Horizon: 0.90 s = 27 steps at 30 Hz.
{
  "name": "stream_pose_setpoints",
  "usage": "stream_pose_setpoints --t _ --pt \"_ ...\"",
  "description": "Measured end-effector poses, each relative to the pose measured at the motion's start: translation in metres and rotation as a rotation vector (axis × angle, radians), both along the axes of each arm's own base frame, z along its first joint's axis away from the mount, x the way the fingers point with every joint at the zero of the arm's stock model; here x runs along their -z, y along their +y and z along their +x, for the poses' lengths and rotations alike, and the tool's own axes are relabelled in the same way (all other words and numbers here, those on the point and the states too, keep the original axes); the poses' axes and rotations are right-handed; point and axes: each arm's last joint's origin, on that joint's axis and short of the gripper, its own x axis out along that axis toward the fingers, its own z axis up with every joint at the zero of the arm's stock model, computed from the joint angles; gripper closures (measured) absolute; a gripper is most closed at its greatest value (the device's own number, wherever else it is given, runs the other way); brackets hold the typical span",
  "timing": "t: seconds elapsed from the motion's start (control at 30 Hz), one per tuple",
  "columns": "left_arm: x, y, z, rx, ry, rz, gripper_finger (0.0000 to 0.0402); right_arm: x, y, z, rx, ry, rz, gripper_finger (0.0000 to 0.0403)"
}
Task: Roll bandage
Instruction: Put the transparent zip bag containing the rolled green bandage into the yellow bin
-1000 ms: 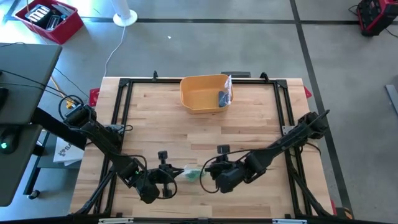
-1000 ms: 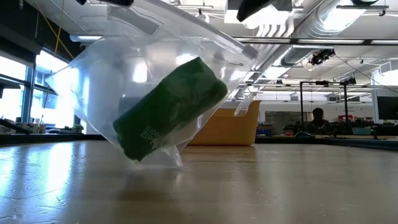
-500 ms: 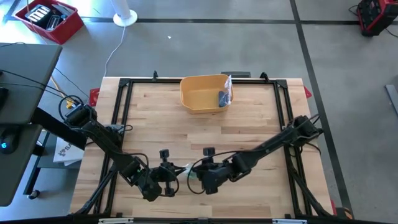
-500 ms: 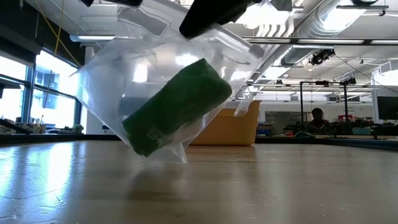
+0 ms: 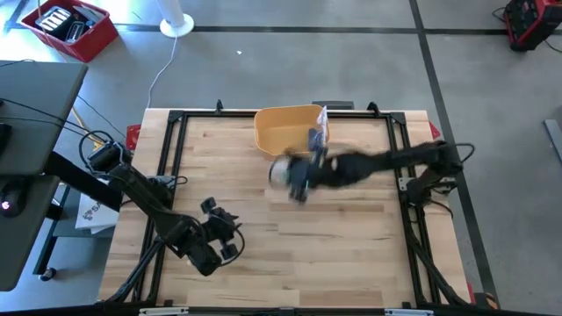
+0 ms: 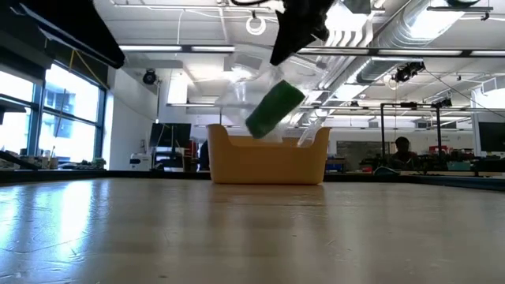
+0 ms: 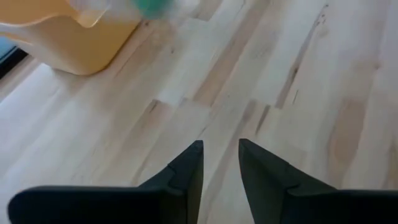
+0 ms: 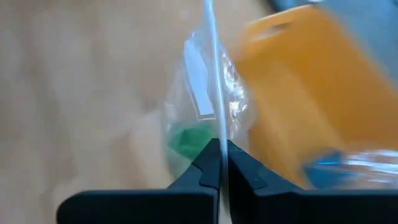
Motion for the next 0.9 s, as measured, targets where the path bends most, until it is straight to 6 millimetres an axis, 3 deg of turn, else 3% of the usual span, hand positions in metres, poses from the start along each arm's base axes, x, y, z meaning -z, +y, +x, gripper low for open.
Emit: stream_pose_setpoints --t 0.17,0.27,0.4,0.53,0.67,0.9 --pt "0.007 -0.008 -0.001 -0.001 -0.012 0.007 0.0304 -0.022 -0.089 -0.015 0.227 -0.098 0.086 0.0402" --pt "0.01 -0.011 -0.002 0.001 -0.02 0.023 0.0307 -0.022 -0.133 -0.023 0.323 -0.154 0.193 0.0402" --pt "0.01 -0.012 -0.002 0.0 -0.034 0.036 0.0307 -0.008 -0.176 -0.025 0.451 -0.183 0.262 0.0402" --pt "0.01 -0.013 -0.003 -0.003 -0.047 0.048 0.0307 0.011 -0.202 -0.024 0.557 -0.202 0.392 0.0402" --pt "0.009 -0.013 -0.003 -0.004 -0.052 0.051 0.0307 0.031 -0.213 -0.022 0.656 -0.168 0.454 0.04" --pt "0.008 -0.016 0.0 -0.006 -0.088 0.014 0.0307 0.017 -0.223 -0.035 0.634 -0.219 0.518 0.0333"
